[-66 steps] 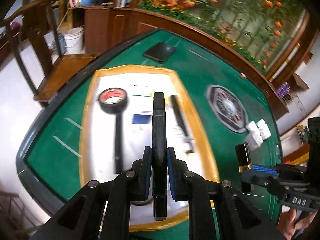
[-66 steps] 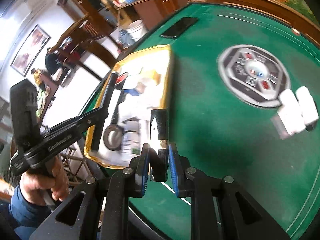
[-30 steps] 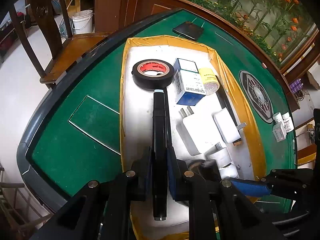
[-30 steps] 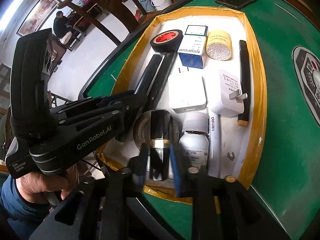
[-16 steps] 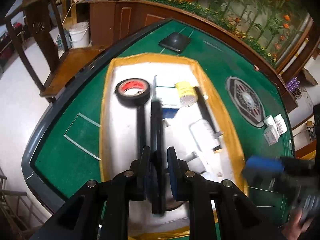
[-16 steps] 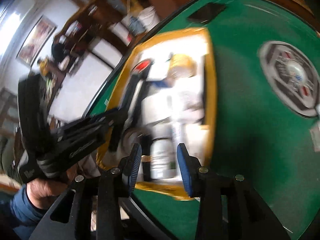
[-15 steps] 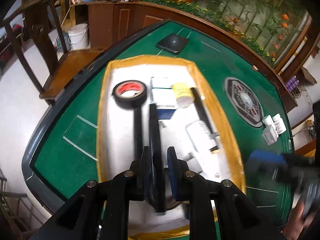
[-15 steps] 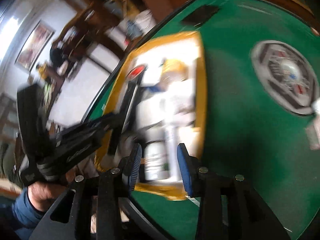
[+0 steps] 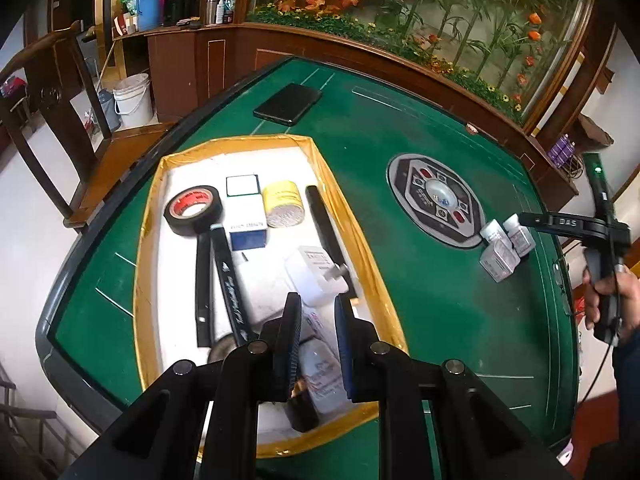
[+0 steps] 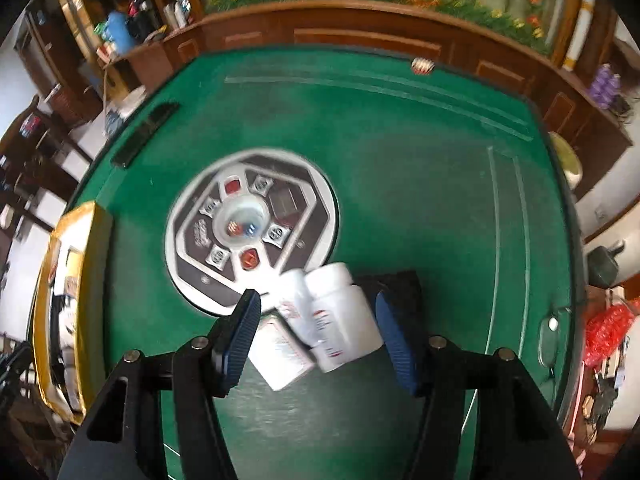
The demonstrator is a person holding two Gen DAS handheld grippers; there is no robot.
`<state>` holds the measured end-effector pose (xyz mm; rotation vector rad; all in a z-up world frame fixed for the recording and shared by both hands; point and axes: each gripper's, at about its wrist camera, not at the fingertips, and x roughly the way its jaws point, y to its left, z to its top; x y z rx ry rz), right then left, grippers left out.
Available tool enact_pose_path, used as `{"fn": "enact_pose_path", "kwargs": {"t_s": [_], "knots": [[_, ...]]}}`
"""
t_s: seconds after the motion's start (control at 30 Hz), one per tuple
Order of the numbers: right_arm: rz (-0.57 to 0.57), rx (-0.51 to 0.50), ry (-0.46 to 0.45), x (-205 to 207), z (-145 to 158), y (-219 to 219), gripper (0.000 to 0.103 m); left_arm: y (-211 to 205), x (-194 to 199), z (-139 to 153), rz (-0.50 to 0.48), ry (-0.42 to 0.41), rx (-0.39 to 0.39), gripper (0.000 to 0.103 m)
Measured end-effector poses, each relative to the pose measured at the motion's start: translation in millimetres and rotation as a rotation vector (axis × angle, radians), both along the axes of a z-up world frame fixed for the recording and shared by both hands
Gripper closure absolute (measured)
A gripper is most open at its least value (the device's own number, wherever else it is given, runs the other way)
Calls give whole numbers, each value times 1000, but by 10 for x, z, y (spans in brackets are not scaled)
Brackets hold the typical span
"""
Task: Organize rigid objects
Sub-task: 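Grasp the white red-labelled bottle with the right tool while the left tool approaches another white bottle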
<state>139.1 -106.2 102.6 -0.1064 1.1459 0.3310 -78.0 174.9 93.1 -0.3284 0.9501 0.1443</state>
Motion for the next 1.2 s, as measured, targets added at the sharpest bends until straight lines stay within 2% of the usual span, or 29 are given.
{"fn": "enact_pose_path", "kwargs": {"t_s": [0.13,0.2,0.23,0.37,0.47,0.53,0.6,0.67,0.77,1.0,1.1,1.17,1.2], "knots": [[41,4,56,90,-213,-1,45,-103,-8,-19,-7,11,-3,86],[43,4,77,95,-284,33,56,-171,-2,-20,-29,13,-12,86],[39,7,98,91,-329,38,67,-203,1,-21,-38,12,-16,86],[71,72,153,-133,-355,81,68,-333,35,-7,-75,10,-29,80],[151,136,228,-478,-416,266,68,-461,99,26,-124,4,-35,78],[195,162,263,-705,-446,366,68,-556,139,50,-161,-1,-39,72],[192,190,248,-897,-396,371,68,-644,194,44,-197,1,-63,61],[163,218,228,-1024,-324,279,68,-731,260,-2,-222,22,-102,61],[136,187,183,-1132,-257,135,68,-826,332,-54,-238,41,-110,61],[63,192,182,-1307,-289,-256,68,-910,501,-156,-244,74,-135,61],[46,187,190,-1350,-342,-357,68,-911,654,-234,-198,142,-121,61],[38,188,186,-1380,-330,-394,68,-919,791,-286,-204,175,-148,61],[33,192,182,-1397,-317,-432,68,-932,844,-308,-198,193,-128,61]]}}
